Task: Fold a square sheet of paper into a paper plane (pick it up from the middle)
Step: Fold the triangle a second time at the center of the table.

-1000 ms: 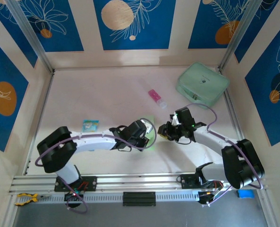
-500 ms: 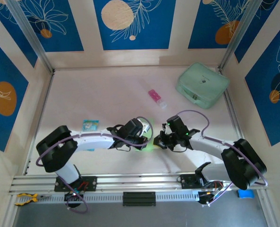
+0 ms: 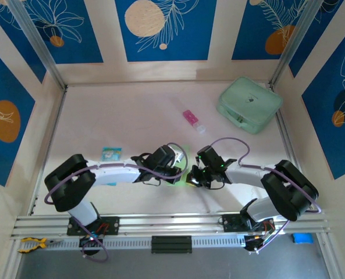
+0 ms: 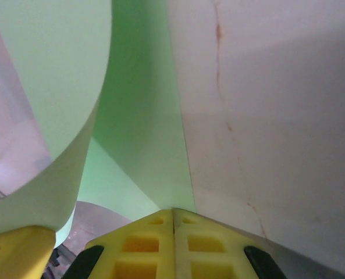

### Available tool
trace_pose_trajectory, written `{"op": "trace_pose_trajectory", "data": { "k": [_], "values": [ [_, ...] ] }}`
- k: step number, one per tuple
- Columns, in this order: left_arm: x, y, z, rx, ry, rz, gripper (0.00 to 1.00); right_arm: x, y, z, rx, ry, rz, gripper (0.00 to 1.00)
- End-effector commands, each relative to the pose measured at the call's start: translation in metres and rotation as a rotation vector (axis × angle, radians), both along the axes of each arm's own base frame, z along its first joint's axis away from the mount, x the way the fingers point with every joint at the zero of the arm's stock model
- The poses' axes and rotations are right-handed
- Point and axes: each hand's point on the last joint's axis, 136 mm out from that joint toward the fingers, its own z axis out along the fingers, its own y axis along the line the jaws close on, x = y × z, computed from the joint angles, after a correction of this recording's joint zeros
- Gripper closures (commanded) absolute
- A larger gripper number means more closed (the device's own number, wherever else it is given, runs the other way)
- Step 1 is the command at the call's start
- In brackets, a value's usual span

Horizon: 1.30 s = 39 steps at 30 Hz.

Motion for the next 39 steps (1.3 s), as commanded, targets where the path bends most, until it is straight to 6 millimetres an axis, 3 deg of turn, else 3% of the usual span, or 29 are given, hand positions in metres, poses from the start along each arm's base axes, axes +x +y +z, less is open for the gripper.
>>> {"op": "trace_pose_trajectory", "data": {
  "k": [1, 8, 15, 22, 27, 39],
  "values": [
    [0.002, 0.003, -0.003, -0.003, 0.023, 0.024, 0.93, -0.007, -0.026, -0.016, -0.129, 0.03, -0.008, 0.97],
    [0.006, 0.002, -0.008, -0.015, 0.054, 0.092, 0.93, 0.003, -0.024, -0.002, -0.124, -0.02, 0.005, 0.97],
    [0.007, 0.001, -0.01, -0.028, 0.063, 0.107, 0.92, 0.012, 0.005, 0.025, 0.022, -0.073, 0.007, 0.96],
    [0.006, -0.001, -0.011, -0.032, 0.07, 0.094, 0.89, 0.012, 0.013, 0.012, 0.039, -0.031, -0.002, 0.96],
    [0.006, -0.002, -0.011, -0.037, 0.077, 0.079, 0.84, 0.009, 0.007, -0.001, -0.008, 0.004, -0.012, 0.97],
    [0.007, -0.007, -0.007, -0.064, 0.089, 0.043, 0.84, 0.008, 0.002, -0.006, -0.027, 0.021, -0.008, 0.97]
  ]
}}
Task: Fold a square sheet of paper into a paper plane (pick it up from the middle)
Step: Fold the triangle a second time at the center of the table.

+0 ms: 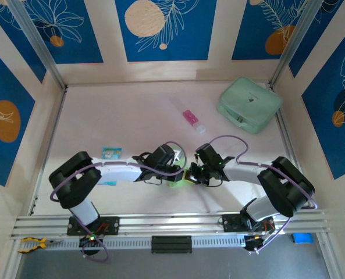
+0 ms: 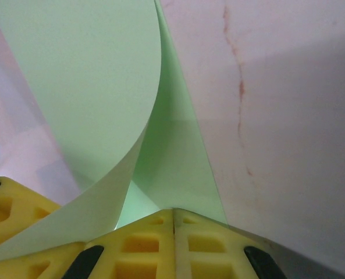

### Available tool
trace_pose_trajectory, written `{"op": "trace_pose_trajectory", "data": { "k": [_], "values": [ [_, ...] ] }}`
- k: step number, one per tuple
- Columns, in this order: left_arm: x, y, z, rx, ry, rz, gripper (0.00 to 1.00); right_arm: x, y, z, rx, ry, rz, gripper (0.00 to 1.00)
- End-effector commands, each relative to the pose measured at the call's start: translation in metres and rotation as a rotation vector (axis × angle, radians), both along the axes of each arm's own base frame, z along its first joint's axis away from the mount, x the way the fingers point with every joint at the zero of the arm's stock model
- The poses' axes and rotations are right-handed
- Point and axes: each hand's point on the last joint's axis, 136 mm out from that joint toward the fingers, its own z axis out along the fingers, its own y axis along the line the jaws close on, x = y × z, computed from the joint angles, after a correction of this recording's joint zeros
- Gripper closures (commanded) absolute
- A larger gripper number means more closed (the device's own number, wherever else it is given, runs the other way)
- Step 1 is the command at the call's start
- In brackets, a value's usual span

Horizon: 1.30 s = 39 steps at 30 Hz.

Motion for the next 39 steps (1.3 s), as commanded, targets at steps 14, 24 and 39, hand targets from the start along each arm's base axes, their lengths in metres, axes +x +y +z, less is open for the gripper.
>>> {"op": "trace_pose_trajectory", "data": {
  "k": [14, 24, 39],
  "values": [
    [0.003, 0.003, -0.007, -0.016, 0.048, -0.039, 0.95, -0.007, -0.015, -0.013, -0.063, 0.058, 0.009, 0.97],
    [0.01, 0.014, -0.009, 0.022, 0.007, -0.049, 0.94, -0.008, -0.016, -0.015, -0.071, 0.06, 0.011, 0.97],
    [0.025, 0.035, -0.023, 0.131, -0.064, -0.009, 0.94, -0.008, -0.016, -0.015, -0.073, 0.064, 0.011, 0.97]
  ]
}}
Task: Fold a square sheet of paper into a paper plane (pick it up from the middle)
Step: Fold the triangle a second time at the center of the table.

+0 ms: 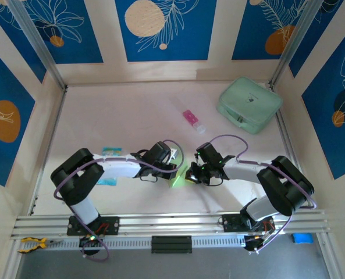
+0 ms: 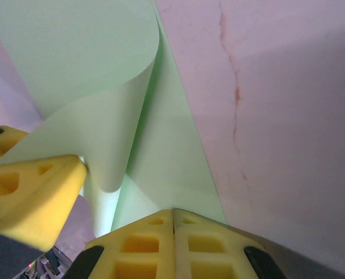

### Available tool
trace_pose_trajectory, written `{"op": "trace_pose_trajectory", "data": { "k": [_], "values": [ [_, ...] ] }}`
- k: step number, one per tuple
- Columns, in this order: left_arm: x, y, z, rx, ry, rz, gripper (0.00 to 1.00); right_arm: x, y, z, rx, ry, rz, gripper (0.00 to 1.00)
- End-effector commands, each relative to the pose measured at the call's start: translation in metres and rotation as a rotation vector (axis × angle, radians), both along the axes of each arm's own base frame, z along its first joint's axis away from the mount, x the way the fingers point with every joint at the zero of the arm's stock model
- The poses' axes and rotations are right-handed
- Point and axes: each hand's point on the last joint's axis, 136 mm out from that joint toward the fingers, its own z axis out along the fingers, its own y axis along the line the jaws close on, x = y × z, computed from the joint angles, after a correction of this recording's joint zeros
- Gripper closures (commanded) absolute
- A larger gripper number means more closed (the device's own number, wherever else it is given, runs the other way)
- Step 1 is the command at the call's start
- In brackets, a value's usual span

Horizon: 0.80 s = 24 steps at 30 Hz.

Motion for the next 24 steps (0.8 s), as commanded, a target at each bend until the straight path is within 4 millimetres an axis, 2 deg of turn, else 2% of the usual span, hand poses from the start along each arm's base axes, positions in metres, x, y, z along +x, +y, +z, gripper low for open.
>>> {"op": "trace_pose_trajectory", "data": {
  "k": [1, 10, 19, 24],
  "values": [
    [0.008, 0.011, -0.003, 0.046, -0.033, 0.016, 0.94, -0.01, -0.013, -0.015, -0.073, 0.056, -0.001, 0.97],
    [0.011, 0.02, -0.008, 0.094, -0.044, 0.044, 0.94, -0.01, -0.014, -0.015, -0.077, 0.059, -0.006, 0.97],
    [0.008, 0.017, -0.008, 0.065, -0.02, 0.06, 0.94, -0.01, -0.014, -0.014, -0.079, 0.057, -0.004, 0.97],
    [0.009, 0.023, -0.01, 0.085, -0.022, 0.079, 0.95, -0.01, -0.014, -0.015, -0.081, 0.057, -0.004, 0.97]
  ]
}}
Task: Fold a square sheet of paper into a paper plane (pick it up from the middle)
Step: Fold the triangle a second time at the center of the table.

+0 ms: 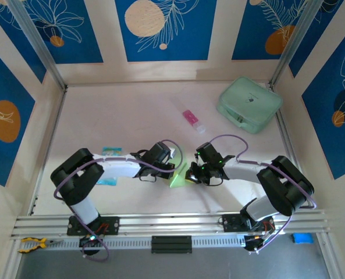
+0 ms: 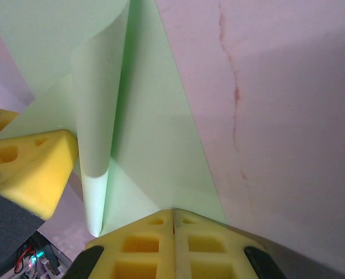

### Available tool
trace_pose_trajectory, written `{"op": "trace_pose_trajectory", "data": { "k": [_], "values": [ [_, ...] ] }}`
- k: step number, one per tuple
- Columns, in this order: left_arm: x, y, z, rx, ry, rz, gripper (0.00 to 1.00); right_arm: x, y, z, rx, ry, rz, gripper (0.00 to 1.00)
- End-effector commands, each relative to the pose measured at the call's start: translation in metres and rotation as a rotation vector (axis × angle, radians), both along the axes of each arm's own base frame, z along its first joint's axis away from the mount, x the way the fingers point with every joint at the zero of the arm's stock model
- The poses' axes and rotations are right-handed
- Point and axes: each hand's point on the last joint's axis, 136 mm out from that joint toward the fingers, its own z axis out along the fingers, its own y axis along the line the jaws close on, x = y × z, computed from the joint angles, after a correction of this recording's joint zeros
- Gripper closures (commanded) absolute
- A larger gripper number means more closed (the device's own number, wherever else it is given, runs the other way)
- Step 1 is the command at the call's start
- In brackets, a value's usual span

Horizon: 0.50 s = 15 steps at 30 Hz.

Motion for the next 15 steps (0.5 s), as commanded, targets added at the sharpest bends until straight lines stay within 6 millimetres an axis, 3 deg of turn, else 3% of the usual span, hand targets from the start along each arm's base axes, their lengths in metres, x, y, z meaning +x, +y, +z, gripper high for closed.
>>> {"op": "trace_pose_trajectory", "data": {
  "k": [1, 15],
  "values": [
    [0.0022, 0.0119, -0.0038, 0.031, 0.002, 0.04, 0.94, -0.01, -0.0141, -0.0142, -0.079, 0.054, -0.005, 0.97],
    [0.0054, 0.0164, 0.0023, 0.016, -0.028, 0.069, 0.94, -0.0106, -0.0149, -0.0147, -0.083, 0.057, -0.005, 0.97]
  ]
}}
